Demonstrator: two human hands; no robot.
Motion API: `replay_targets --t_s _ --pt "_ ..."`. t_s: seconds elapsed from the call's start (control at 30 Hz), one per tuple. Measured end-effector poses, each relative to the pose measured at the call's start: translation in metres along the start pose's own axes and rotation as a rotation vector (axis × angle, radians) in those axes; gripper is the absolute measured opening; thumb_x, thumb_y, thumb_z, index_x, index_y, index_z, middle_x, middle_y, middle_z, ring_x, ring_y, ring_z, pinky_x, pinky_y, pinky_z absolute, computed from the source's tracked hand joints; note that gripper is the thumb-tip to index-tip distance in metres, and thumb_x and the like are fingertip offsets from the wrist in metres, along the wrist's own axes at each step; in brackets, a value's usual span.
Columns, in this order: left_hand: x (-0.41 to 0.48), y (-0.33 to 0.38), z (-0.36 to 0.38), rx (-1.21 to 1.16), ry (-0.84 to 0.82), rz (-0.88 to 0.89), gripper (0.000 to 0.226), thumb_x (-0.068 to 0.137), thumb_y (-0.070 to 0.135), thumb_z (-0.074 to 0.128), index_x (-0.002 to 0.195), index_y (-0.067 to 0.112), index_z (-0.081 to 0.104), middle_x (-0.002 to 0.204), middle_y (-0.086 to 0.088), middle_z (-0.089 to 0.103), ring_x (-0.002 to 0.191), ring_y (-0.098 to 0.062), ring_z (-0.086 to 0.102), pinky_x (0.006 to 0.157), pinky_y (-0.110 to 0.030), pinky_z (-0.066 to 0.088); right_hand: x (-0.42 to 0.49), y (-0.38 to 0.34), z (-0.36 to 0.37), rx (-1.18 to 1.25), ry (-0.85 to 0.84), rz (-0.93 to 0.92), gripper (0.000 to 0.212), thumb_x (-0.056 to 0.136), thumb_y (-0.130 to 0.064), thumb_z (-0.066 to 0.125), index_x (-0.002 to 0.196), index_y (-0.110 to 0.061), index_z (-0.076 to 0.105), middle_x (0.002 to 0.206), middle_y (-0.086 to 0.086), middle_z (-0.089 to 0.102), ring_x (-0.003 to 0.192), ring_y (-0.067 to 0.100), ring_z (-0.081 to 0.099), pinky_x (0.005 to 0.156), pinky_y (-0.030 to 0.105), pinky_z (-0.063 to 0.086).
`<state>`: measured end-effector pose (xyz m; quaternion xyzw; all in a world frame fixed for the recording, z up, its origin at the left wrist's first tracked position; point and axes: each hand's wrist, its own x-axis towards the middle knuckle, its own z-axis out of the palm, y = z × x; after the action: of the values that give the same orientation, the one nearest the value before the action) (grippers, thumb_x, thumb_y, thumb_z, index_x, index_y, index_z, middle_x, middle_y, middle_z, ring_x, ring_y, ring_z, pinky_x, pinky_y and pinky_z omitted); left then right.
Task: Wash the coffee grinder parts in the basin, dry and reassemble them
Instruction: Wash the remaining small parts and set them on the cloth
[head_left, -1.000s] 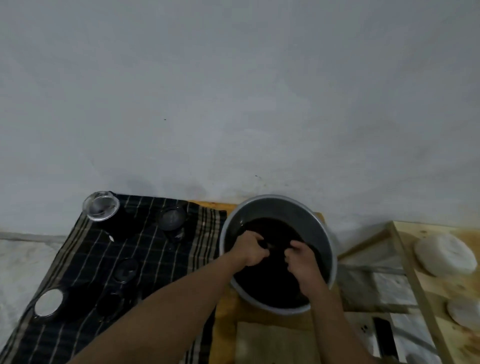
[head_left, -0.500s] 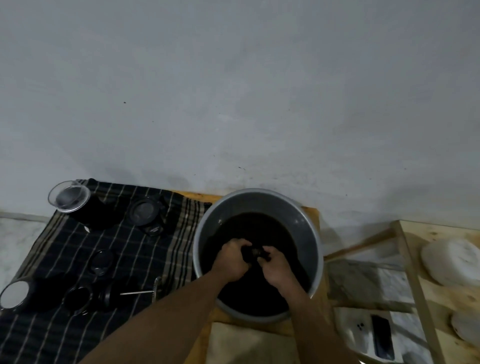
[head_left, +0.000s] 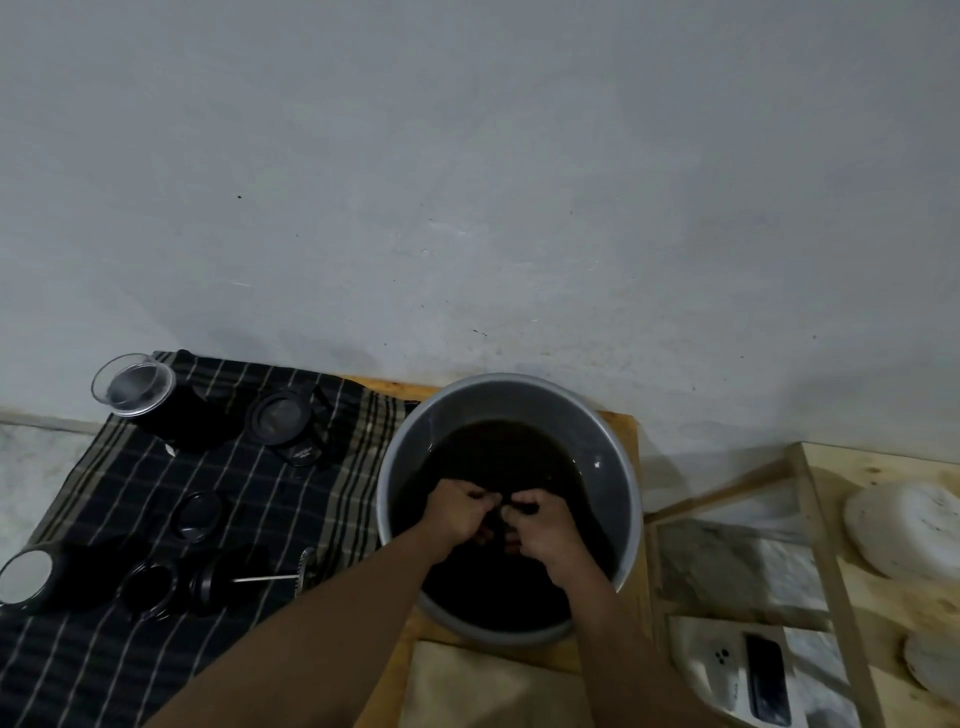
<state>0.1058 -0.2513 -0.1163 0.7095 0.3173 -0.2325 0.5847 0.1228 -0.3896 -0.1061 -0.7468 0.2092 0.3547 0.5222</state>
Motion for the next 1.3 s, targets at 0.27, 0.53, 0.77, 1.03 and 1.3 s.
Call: replay_targets --t_s 0.27,0.53,0.77,1.03,1.3 --pt "0.0 -0.004 0.001 0.012 0.005 -0.029 0.012 0.096 0.01 0.068 0.096 0.002 0.076 0.08 -0.012 0.071 0.053 -0.016 0.06 0.048 -0.023 0.05 0.004 0.002 -0.004 0.04 -0.018 0.071 0.006 0.101 -0.019 0.058 0.106 -0.019 0.061 0.101 0.012 0.07 0.077 0.024 0.068 0.062 0.034 0.061" --pt "-0.001 0.005 -0.001 -0.074 -0.081 -0.093 0.019 0.096 0.016 0.068 0.11 0.005 0.072 0.089 -0.014 0.072 0.059 -0.018 0.06 0.054 -0.026 0.051 0.014 0.003 -0.004 0.054 0.039 0.066 0.007 0.102 -0.018 0.056 0.104 -0.013 0.061 0.087 0.012 0.066 0.056 0.016 0.055 0.052 0.029 0.05" --pt "0.008 0.005 -0.005 -0.27 -0.053 -0.178 0.018 0.099 0.017 0.066 0.104 0.001 0.071 0.085 -0.014 0.069 0.063 -0.017 0.058 0.059 -0.028 0.052 0.007 -0.005 -0.013 -0.182 -0.173 -0.016 0.027 0.103 -0.031 0.055 0.127 -0.02 0.056 0.104 0.009 0.069 0.073 0.016 0.062 0.062 0.026 0.054" --pt "0.004 0.006 -0.002 -0.249 -0.091 -0.143 0.026 0.098 0.03 0.066 0.119 0.013 0.067 0.108 -0.011 0.075 0.095 -0.031 0.074 0.082 -0.041 0.06 0.015 -0.003 0.005 0.175 -0.062 0.036 0.021 0.107 -0.024 0.043 0.117 -0.017 0.06 0.095 0.011 0.067 0.06 0.017 0.059 0.054 0.029 0.051" --pt "0.005 0.004 -0.001 -0.189 -0.025 -0.086 0.027 0.1 0.033 0.064 0.108 0.008 0.074 0.089 -0.011 0.075 0.065 -0.02 0.066 0.059 -0.029 0.053 0.014 0.0 0.014 -0.089 0.048 -0.033 0.034 0.105 -0.038 0.046 0.112 -0.008 0.06 0.081 0.009 0.065 0.057 0.016 0.057 0.05 0.027 0.046"
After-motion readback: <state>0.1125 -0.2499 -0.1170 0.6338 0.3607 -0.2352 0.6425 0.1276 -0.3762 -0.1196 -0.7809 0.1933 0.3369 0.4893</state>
